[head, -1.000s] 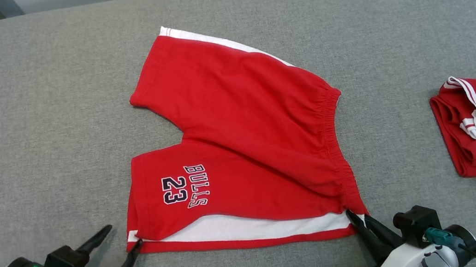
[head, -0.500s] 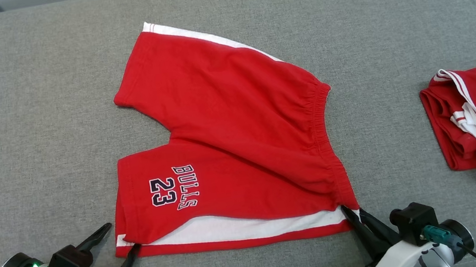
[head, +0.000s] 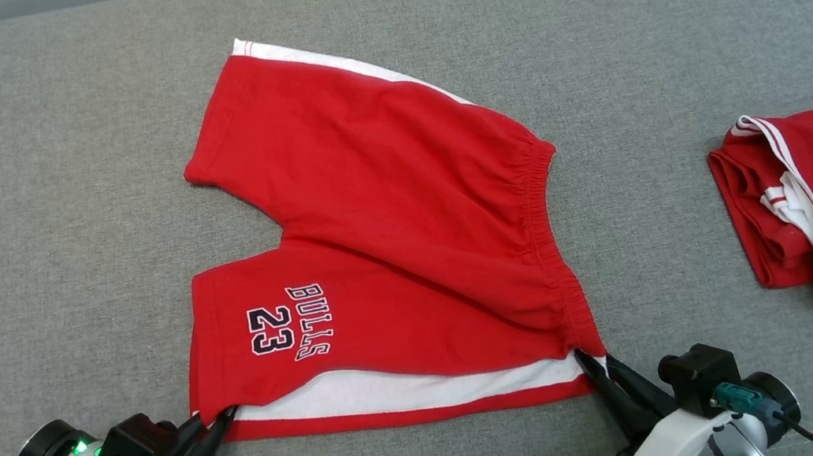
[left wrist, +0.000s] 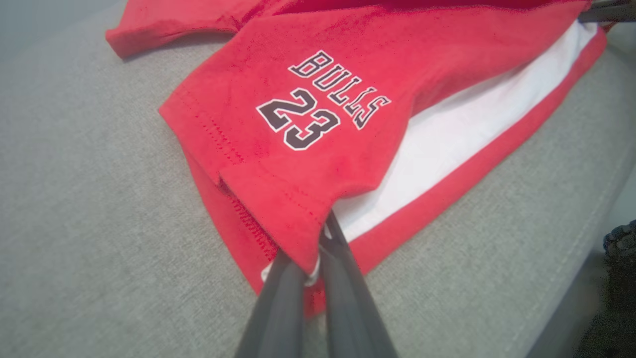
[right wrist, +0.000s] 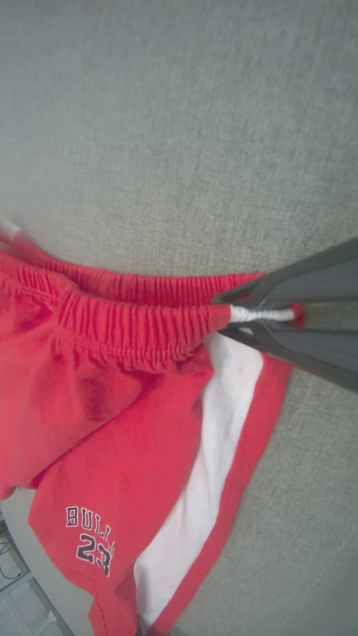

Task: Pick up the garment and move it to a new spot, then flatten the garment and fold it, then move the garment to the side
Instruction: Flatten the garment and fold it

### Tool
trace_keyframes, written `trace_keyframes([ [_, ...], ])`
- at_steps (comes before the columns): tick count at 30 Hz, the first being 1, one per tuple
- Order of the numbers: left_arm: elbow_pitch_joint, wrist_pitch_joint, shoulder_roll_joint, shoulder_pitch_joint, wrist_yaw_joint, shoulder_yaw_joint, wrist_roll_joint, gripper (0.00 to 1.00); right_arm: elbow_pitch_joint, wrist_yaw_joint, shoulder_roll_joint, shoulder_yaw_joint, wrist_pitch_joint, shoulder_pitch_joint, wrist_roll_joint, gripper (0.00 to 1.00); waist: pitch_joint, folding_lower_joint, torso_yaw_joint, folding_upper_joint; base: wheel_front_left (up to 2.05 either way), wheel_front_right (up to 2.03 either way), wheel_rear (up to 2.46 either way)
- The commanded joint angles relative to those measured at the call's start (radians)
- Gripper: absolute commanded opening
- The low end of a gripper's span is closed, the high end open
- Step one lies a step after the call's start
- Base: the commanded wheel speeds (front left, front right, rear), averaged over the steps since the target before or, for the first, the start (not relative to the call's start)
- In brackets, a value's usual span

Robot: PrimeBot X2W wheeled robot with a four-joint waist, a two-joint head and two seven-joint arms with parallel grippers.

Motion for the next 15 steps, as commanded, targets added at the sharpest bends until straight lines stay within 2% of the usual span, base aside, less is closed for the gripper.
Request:
trace_keyframes([
  [1, -0.022, -0.010, 0.043, -0.042, 0.004, 0.037, -0.021, 0.00, -0.016, -0.003, 0.001, 0.023, -0.011, -0.012, 0.009, 0.00, -0.003, 0.0000, 0.002, -0.0001, 0.00, 0.00, 0.00],
  [7, -0.091, -0.010, 0.073, -0.017, 0.004, 0.014, -0.094, 0.00, -0.026, -0.003, 0.001, 0.012, -0.004, -0.014, 0.018, 0.00, -0.022, 0.0000, 0.012, -0.0001, 0.00, 0.00, 0.00],
  [15, -0.183, -0.010, 0.184, 0.026, 0.004, -0.127, -0.271, 0.00, -0.055, -0.003, -0.015, 0.015, 0.106, -0.004, 0.044, 0.00, -0.067, 0.0000, 0.040, -0.0001, 0.00, 0.00, 0.00],
])
